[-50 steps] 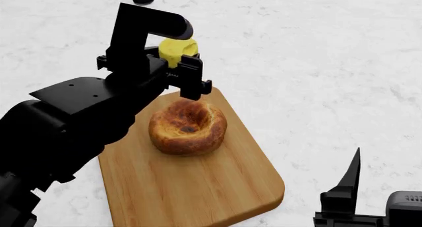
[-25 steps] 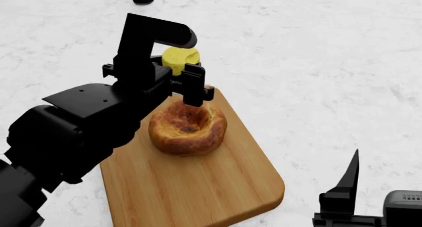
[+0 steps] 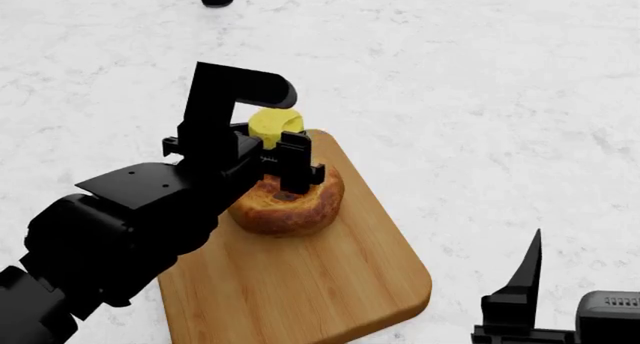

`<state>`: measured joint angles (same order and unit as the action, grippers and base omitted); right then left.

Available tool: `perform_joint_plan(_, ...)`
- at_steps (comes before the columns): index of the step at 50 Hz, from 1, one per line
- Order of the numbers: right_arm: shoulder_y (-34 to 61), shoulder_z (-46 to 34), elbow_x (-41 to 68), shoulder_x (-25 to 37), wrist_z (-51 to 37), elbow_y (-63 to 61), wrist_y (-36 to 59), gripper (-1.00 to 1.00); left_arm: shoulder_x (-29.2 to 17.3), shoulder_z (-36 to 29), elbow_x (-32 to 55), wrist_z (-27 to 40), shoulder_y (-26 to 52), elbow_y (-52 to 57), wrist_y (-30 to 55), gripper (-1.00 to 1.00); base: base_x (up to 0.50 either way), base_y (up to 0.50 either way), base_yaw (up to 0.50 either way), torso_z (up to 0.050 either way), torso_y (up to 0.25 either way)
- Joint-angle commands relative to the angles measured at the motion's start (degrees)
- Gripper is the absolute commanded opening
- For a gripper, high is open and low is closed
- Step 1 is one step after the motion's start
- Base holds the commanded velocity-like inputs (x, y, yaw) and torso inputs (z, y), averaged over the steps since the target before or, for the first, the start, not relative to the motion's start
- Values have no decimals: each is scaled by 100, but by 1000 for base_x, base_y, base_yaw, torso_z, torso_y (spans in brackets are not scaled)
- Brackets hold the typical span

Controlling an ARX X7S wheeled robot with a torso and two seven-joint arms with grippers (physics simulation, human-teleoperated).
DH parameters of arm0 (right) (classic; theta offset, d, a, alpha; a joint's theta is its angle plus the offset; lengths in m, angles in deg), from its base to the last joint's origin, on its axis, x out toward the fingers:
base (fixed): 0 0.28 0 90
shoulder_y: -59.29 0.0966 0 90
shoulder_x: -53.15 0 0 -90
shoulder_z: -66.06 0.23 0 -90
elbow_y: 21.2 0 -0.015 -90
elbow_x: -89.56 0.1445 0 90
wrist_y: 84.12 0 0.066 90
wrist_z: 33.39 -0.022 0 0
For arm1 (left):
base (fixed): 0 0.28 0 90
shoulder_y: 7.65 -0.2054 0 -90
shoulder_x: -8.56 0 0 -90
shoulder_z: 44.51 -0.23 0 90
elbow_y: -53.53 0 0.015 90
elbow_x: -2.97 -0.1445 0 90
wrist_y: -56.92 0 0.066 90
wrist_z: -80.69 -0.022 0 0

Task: Pick up the wedge of cheese and place it on the slice of bread to prepare a simple cheese on bread dish.

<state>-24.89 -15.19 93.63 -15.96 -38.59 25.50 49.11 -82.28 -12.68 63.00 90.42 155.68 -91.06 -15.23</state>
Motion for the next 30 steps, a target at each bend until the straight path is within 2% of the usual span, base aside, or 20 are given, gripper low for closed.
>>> perform_joint_plan(1, 58, 15, 31, 18, -1, -110, 139, 100, 27, -148, 302, -35, -169, -130, -311, -100, 0, 0, 0, 0, 0)
perform_joint_plan(9, 259, 23, 95, 75, 20, -212, 444, 100, 73, -503, 600, -135, -178, -299, -462, -100, 0, 0, 0, 0, 0)
perform_joint_plan(11, 125, 13, 60, 43, -1, -101, 205, 100, 74, -602, 710, -144, -146, -338, -489, -100, 0, 0, 0, 0, 0)
perform_joint_plan(14, 269, 28, 107, 83, 15, -219, 465, 100, 78, -822, 971, -104, -108, -364, -528, -100, 0, 0, 0, 0, 0)
perform_joint_plan(30, 247, 14, 122, 101, -10, -258, 493, 100, 79, -1592, 1750, -141, -49, -532, -852, -100, 0, 0, 0, 0, 0)
